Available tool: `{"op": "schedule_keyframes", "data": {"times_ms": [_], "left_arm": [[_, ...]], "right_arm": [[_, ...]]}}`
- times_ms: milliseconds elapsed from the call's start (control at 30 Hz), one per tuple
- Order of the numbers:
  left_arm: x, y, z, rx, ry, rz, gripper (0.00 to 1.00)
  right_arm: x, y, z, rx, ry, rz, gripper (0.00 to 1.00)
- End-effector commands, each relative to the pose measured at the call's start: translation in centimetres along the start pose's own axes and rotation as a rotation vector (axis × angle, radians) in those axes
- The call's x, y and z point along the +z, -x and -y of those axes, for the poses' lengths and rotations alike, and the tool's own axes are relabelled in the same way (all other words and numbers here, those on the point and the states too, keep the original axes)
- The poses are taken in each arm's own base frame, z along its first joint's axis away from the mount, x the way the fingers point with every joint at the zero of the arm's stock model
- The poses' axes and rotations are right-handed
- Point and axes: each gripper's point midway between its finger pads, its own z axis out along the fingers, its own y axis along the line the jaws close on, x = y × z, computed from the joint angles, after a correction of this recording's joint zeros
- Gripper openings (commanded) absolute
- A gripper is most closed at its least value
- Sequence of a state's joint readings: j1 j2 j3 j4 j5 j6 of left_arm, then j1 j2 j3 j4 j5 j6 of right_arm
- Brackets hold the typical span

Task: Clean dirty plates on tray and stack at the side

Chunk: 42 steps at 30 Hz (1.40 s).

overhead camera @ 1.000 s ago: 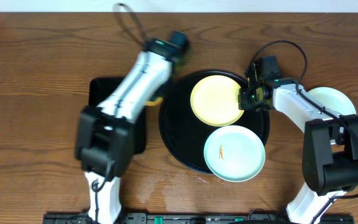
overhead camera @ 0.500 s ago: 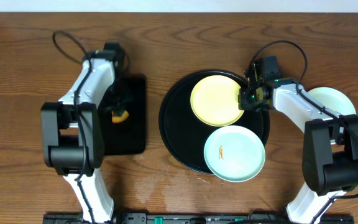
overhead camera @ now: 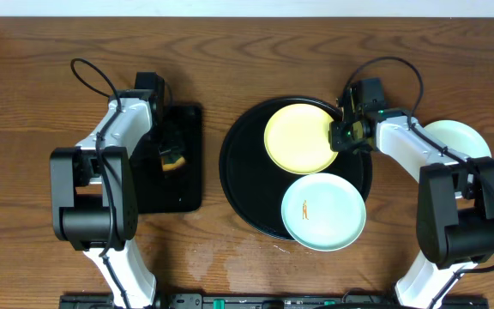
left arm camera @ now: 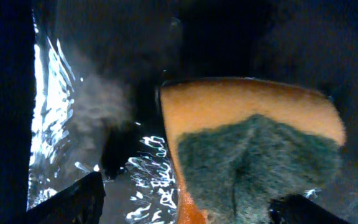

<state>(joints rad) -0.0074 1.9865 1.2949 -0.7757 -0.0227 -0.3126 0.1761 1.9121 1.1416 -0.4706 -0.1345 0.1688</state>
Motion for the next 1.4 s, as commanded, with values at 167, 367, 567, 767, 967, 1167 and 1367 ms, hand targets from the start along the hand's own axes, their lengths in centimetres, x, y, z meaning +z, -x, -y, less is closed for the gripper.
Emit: {"op": "schedule_keyframes", "data": {"times_ms": [167,367,567,767,967,1167,1367], "left_arm": [[2.1,-1.9,0.5,0.020,-0.011,-0.075,0.86],[2.1,-1.9,0.5,0.020,-0.011,-0.075,0.86],[2.1,-1.9,0.5,0.020,-0.011,-0.075,0.87],[2.1,-1.9,0.5,0.020,-0.011,-0.075,0.87],[2.1,-1.9,0.5,0.020,-0.011,-0.075,0.87],[2.1,-1.9,0.5,0.020,-0.011,-0.075,0.87],[2.1,-1.9,0.5,0.020,-0.011,-0.075,0.87]], "right_arm": [[1.5,-1.9,1.2,-0.001,-0.048,-0.056,0.01],[-0.4,-0.8,0.3,-0.012,-0.023,-0.009,0.01],[-5.2,2.0,-0.7,-0.098,-0.069,0.143,0.01],[-9.7,3.8,-1.5,-0.183,-0.242,0.293,0.01],[-14.1,5.0,-1.9,-0.254,-0.500,0.439,0.01],[-18.1,5.2,-4.4,-0.317,-0.679,0.583,0.01],[-20.1,5.3,-7.9,-0.483,-0.777,0.655,0.01]]}}
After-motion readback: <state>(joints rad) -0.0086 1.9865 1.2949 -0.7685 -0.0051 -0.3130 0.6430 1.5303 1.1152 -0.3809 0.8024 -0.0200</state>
